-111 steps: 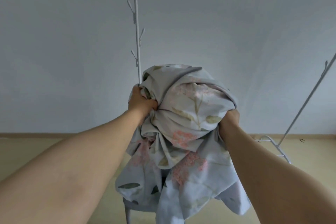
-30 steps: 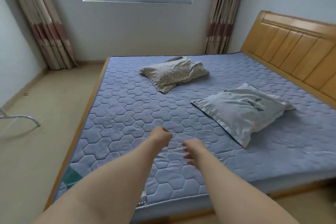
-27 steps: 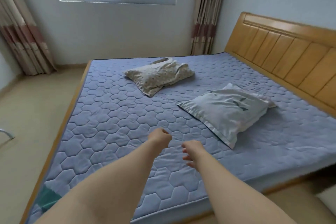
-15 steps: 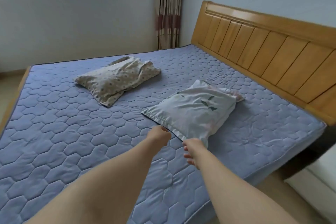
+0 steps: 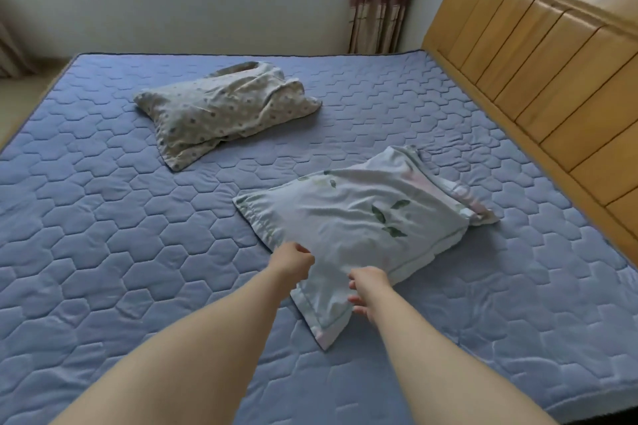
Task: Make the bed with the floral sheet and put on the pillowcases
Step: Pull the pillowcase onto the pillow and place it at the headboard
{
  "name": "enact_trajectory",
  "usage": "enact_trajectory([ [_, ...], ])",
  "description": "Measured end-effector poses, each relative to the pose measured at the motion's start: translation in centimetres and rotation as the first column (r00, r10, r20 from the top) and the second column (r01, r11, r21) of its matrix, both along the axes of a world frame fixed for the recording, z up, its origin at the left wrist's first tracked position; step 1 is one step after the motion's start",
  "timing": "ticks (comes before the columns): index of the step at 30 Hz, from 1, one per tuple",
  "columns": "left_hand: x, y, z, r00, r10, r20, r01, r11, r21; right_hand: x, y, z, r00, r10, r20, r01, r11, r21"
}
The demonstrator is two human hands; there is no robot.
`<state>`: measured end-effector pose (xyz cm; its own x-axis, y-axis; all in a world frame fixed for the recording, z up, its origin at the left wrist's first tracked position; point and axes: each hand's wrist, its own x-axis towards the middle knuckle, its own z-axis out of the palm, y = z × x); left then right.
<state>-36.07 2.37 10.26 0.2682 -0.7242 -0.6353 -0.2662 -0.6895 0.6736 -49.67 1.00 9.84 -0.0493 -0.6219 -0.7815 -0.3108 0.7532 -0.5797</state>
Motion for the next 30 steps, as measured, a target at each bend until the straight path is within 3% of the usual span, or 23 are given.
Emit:
enact_trajectory([
  [9, -3.1, -6.1, -5.6, 0.986, 0.146, 0.076, -0.154, 0.98, 0.125, -4.6, -6.5, -5.1, 0.997, 0.073, -0.007, -0.072, 0.99, 0.122],
  [13, -3.3, -9.7, -9.9, 0.968, 0.142, 0.207, -0.178, 0.97, 0.164, -5.5, -8.7, -8.7, 0.999, 0.029, -0.018, -0.026, 0.988, 0.155],
  [16, -3.2, -12.5, -13.8, 0.937, 0.239, 0.255, -0.297, 0.93, 0.218, -5.5, -10.8, -12.3, 0.999, -0.021, -0.036, 0.028, 0.98, 0.197],
  [19, -2.4, -13.8, -17.0, 0.896, 0.399, 0.196, -0.439, 0.865, 0.244, -4.7, -12.8, -15.0, 0.997, -0.073, -0.017, 0.075, 0.964, 0.255],
  [24, -0.7, -15.0, -20.9, 0.743, 0.666, 0.065, -0.651, 0.698, 0.298, -3.1, -14.7, -18.7, 0.983, -0.174, 0.055, 0.139, 0.91, 0.39],
  [26, -0.4, -15.3, -22.0, 0.721, 0.692, -0.029, -0.657, 0.696, 0.289, -2.6, -15.0, -19.1, 0.977, -0.195, 0.089, 0.144, 0.904, 0.402],
  [30, -0.5, -15.6, -21.6, 0.766, 0.632, -0.116, -0.592, 0.765, 0.253, -1.5, -15.6, -19.1, 0.946, -0.304, 0.118, 0.24, 0.894, 0.378],
])
